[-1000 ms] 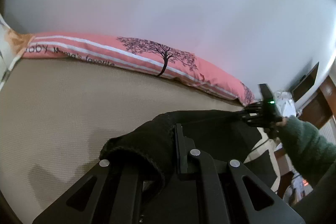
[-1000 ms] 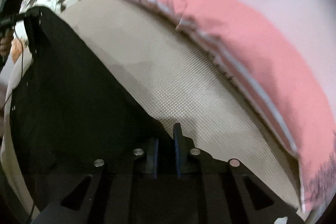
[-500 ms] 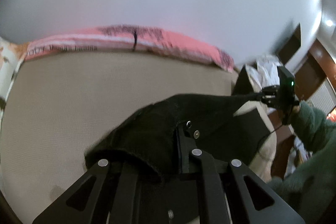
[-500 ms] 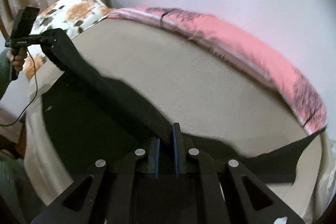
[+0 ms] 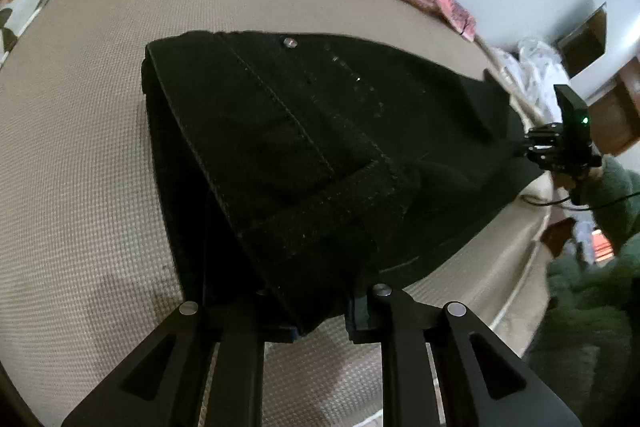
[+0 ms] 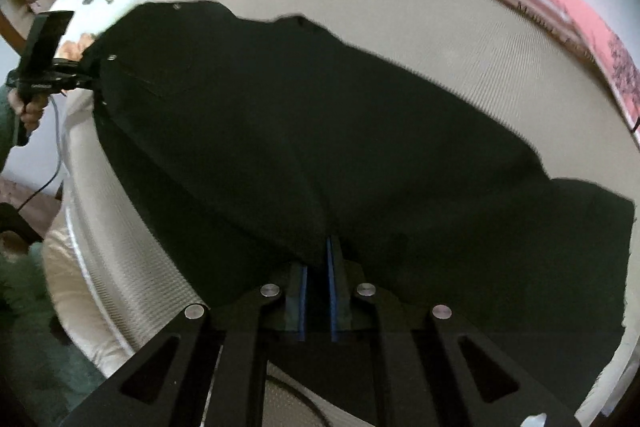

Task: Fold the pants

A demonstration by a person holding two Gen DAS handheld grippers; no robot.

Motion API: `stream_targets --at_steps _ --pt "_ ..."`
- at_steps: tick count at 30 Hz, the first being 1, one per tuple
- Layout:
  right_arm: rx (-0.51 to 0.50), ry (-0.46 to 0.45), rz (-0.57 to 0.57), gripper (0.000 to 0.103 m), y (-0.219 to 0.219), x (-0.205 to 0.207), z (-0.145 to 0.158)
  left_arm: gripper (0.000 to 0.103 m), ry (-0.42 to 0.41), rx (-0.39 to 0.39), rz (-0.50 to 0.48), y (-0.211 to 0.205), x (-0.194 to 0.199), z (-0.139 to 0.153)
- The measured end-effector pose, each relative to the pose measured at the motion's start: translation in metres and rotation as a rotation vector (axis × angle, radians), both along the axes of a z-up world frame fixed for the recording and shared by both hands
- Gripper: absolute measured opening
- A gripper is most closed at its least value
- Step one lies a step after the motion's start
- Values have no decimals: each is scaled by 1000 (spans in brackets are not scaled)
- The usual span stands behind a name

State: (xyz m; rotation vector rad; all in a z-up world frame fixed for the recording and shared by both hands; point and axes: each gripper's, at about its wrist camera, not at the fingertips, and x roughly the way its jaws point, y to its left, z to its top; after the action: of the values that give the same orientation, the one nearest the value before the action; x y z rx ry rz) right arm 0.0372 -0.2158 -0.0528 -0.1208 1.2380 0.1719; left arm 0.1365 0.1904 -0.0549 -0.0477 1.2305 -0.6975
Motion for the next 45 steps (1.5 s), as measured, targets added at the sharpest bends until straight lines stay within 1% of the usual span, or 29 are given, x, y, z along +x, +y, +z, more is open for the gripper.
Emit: stream_targets --at_steps 2,3,6,7,8,9,10,11,12,13,15,16,18,21,22,23,25,27,28,31,33,36,37,38,39,40,41,43,45 --pt "-18 10 -20 7 2 3 -8 22 -25 39 13 -2 -3 2" --pt "-17 9 -28 11 4 5 -8 23 -32 62 17 -3 -4 3" --pt "-17 -7 -61 15 8 5 -6 29 -57 116 21 -5 -7 9" --pt "-11 -9 -71 19 9 4 -5 44 -69 155 24 -7 -8 11" --pt "3 -12 -77 26 9 3 -4 69 -96 234 36 -9 -12 12" --pt "12 -21 -88 32 10 1 -2 77 -136 307 44 -8 -17 14" --pt "13 -28 -100 35 10 -1 0 80 -165 333 42 -6 -20 17" --pt "14 -31 -106 38 11 -3 2 80 -168 331 42 -4 -22 19" --pt "11 -41 -114 39 12 -5 5 80 -150 320 55 2 -24 21" --pt "9 -58 -127 40 12 -10 10 80 -132 307 82 8 -27 23" --pt "37 -91 -157 45 9 -18 21 80 -133 262 157 20 -33 32" --pt "60 -112 -186 46 6 -24 27 80 -124 214 206 27 -37 38" --pt "123 -139 -253 47 -3 -37 37 80 -83 80 302 42 -46 46" --pt "236 -125 -370 47 -22 -54 34 80 36 -119 431 50 -52 43" --pt "273 -116 -411 47 -29 -57 29 80 84 -165 466 49 -51 37" --pt "301 -108 -446 47 -34 -59 25 79 115 -184 494 48 -50 32" --pt "353 -86 -520 48 -44 -62 12 79 202 -255 566 46 -43 15" --pt "418 -87 -570 49 -54 -60 3 78 246 -294 613 47 -37 6" --pt "447 -85 -594 49 -56 -58 -1 77 252 -310 641 47 -33 3" --pt "469 -105 -641 49 -64 -55 -9 77 239 -312 675 43 -25 2" --pt "445 -108 -665 49 -65 -47 -15 73 236 -296 694 40 -18 2" --pt "464 -149 -707 47 -73 -39 -18 54 237 -266 717 42 -13 -3" --pt "457 -153 -719 44 -75 -37 -17 44 245 -261 720 44 -11 -7" --pt "440 -151 -723 29 -78 -36 -17 38 251 -262 721 46 -10 -9" --pt "398 -135 -720 7 -77 -30 -18 35 253 -263 726 47 -8 -10" --pt "378 -124 -718 7 -76 -27 -19 29 253 -257 722 48 -7 -11" --pt "372 -132 -719 7 -76 -29 -16 23 245 -243 702 47 -3 -10" --pt "336 -147 -704 6 -71 -32 -9 20 205 -230 667 41 3 -3" --pt "311 -164 -693 5 -65 -40 2 19 148 -198 616 38 9 10"
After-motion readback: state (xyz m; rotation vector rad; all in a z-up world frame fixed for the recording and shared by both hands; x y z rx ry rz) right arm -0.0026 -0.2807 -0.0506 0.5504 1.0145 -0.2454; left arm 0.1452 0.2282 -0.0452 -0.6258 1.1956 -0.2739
